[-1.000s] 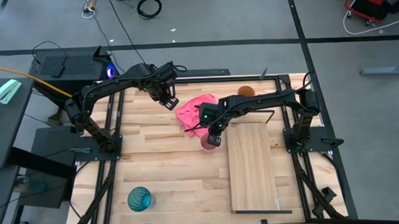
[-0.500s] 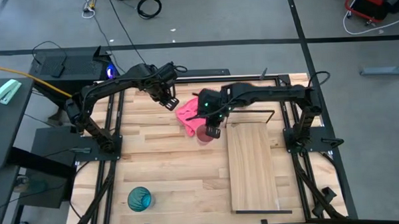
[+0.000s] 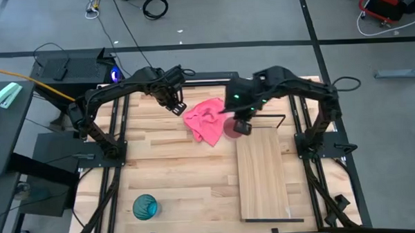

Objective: Stack small to large cups/mugs on shelf
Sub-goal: Put the pink cup on the shelf

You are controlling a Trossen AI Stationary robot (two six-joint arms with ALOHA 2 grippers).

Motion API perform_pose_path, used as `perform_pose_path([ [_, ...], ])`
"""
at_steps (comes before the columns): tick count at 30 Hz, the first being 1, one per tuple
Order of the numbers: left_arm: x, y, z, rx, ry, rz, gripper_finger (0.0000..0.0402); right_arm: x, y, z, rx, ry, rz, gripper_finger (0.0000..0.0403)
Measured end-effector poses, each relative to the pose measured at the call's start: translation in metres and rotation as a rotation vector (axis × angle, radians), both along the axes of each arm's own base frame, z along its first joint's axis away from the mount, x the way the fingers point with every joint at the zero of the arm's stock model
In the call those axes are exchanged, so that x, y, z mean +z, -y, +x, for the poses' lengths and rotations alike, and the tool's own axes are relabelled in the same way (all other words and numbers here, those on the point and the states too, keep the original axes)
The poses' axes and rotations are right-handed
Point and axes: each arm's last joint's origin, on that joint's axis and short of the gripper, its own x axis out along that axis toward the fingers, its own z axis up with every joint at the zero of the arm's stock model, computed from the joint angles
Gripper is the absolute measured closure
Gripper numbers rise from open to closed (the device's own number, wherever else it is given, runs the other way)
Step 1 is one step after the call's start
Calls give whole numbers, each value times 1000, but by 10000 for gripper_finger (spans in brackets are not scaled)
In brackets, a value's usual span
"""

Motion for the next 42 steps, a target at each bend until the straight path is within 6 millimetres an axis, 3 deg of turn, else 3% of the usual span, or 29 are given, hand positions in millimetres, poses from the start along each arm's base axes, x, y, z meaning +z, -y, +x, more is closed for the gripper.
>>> perform_pose_path([
  [8, 0, 0, 0, 0, 5, 3, 349, 3, -54, -52, -53, -12, 108, 402],
  [17, 0, 0, 0, -2, 5, 4, 345, -45, -112, -111, -159, -194, 171, 402],
  [24, 0, 0, 0, -1, 5, 3, 353, -91, -161, -105, -115, -150, 250, 402],
  [30, 0, 0, 0, 0, 5, 3, 351, -123, -181, -103, -136, -169, 189, 402],
  [42, 0, 0, 0, 1, 4, 2, 352, -144, -210, -100, -148, -151, 144, 402],
])
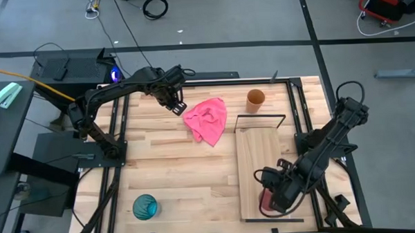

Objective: Stack small to large cups/mugs on shelf
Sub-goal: Put the pink cup on the shelf, then put the orange cup on the shelf

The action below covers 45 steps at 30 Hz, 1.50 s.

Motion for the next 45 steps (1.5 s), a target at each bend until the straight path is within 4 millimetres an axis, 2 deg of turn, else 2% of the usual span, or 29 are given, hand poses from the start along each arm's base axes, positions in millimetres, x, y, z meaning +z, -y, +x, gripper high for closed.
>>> perform_pose_path([
  [20, 0, 0, 0, 0, 0, 0, 351, -12, -14, 0, -26, -9, -25, 400],
  [34, 0, 8, 4, -28, 0, -1, 344, -13, -14, 1, -30, -2, -42, 338],
  [45, 0, 8, 4, -28, 0, 0, 344, -5, -9, -4, -60, 19, -23, 313],
])
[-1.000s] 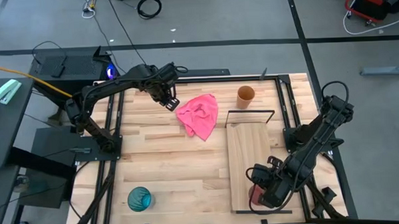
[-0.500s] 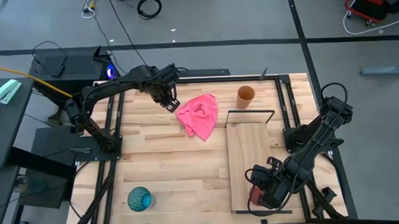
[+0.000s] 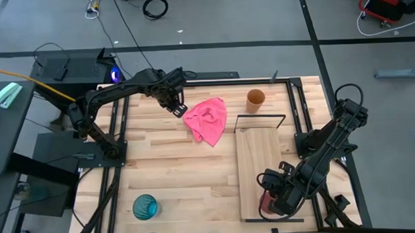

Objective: Stack small to large cups/mugs on shelf
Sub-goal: Put the orange cup on the shelf

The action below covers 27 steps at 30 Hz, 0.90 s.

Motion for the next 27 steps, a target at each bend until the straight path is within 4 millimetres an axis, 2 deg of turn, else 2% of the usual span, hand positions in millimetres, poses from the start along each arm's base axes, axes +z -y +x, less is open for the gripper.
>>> perform_pose_path([
  [5, 0, 0, 0, 0, 0, 0, 338, 10, 6, -4, -5, 27, 28, 310],
  [11, 0, 0, 0, 0, 0, 0, 343, 36, 29, -12, -53, 122, 51, 310],
  [20, 0, 0, 0, -1, 0, 0, 341, 84, 94, -36, -271, 386, 42, 310],
  [27, 0, 3, 2, -13, 0, 1, 335, 114, 153, -64, -459, 593, -14, 310],
])
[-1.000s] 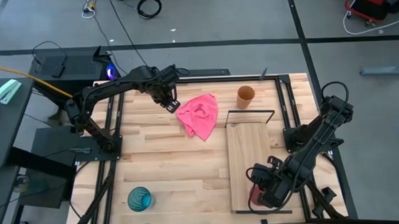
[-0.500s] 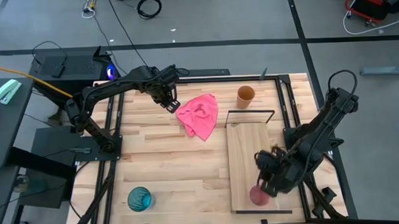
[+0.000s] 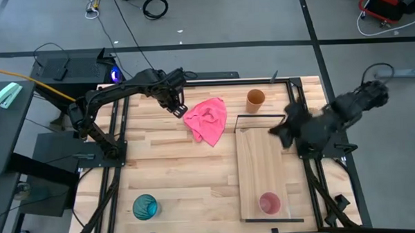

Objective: Stack small to large cups/mugs on shelf
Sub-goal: Put the orange cup on the shelf

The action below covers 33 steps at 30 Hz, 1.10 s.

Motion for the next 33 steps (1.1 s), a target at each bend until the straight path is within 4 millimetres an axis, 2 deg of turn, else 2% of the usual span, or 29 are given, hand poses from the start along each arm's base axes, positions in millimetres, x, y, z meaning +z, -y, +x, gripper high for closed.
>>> perform_pose_path([
  [8, 0, 1, 1, -7, 3, 2, 333, 12, 58, -26, -264, 33, -124, 310],
  [16, 1, 0, 5, -9, 43, 22, 340, 7, 100, -22, -406, -131, -198, 310],
  [20, 1, -1, 5, -8, 46, 24, 341, -2, 126, -11, -419, -228, -132, 310],
  [28, 1, -1, 5, -9, 46, 24, 333, -31, 193, -2, -402, -396, 69, 310],
  [33, 1, -1, 5, -8, 46, 23, 338, -51, 219, 7, -352, -472, 150, 310],
])
